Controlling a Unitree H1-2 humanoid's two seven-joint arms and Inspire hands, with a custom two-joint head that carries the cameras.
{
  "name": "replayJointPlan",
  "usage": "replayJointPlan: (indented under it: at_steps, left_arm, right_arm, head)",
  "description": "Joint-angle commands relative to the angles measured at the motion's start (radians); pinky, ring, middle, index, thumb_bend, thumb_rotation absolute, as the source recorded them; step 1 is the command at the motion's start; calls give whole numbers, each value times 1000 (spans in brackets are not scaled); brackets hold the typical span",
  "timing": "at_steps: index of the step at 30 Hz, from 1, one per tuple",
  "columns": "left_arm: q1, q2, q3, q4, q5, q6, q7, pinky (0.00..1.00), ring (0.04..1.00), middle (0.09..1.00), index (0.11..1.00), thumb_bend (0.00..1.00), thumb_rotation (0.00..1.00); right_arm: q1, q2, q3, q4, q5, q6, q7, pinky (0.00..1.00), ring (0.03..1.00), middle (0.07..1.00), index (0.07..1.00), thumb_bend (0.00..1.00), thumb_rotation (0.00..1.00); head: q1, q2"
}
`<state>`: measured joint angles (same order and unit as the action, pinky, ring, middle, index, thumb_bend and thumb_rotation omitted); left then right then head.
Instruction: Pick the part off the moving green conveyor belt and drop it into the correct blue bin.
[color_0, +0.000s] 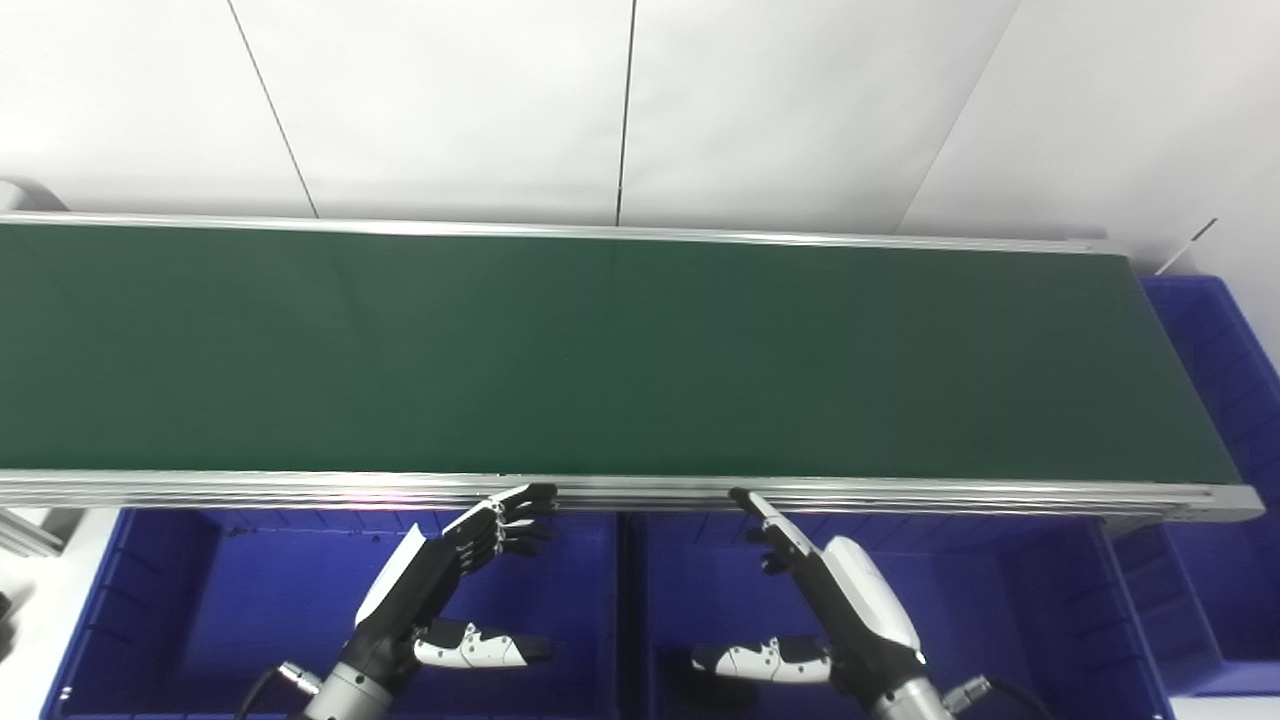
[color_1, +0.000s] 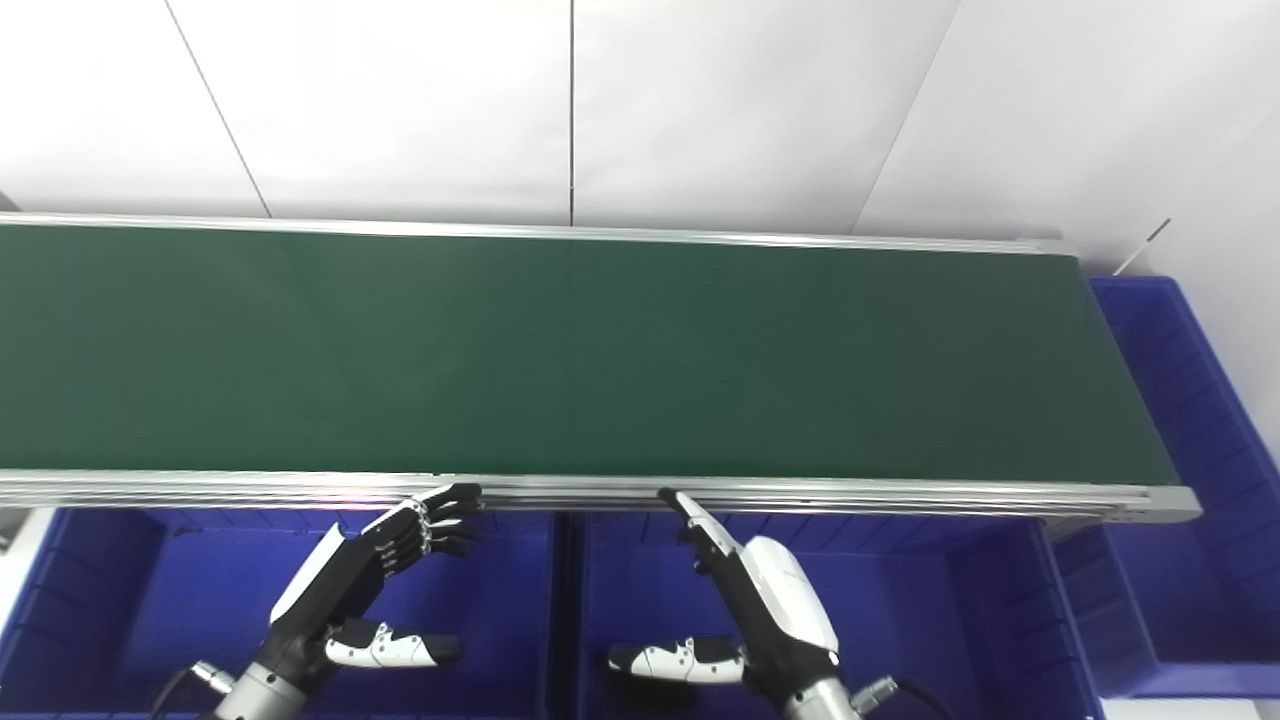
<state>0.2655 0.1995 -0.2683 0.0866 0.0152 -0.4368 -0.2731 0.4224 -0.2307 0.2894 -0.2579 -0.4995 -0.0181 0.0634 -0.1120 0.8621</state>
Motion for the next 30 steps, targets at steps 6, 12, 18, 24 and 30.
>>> replayJointPlan:
  at_steps: [6,12,18,24,30]
  left_arm:
    - [4,4,10,-24,-13,-30,-9,705,757,826,843,834,354]
    - [6,-9,13,-12,-23,-33,-10,710,760,840,853,829,344]
    - [7,-19,11,-3,0,-32,3,713,761,859,875,822,346]
    - [5,-24,7,8,2,-33,3,721,778,860,877,828,350]
    - [-3,-29,8,28,2,-33,2,729,789,858,876,833,346]
  right_arm:
    - [21,22,-5,17,53,-163,-62,732,866,950,989,814,526]
    - [26,31,-19,61,80,-234,-91,732,864,941,981,824,537]
    - [24,39,-32,97,90,-254,-104,724,850,926,979,811,542]
    - [23,41,-43,116,111,-266,-101,722,846,909,971,805,555]
    - [13,43,-49,149,144,-299,-95,733,850,907,965,786,523]
  head:
    - [14,-15]
    - [30,-31]
    - [43,-55]
    - [49,-65]
    - [51,-74]
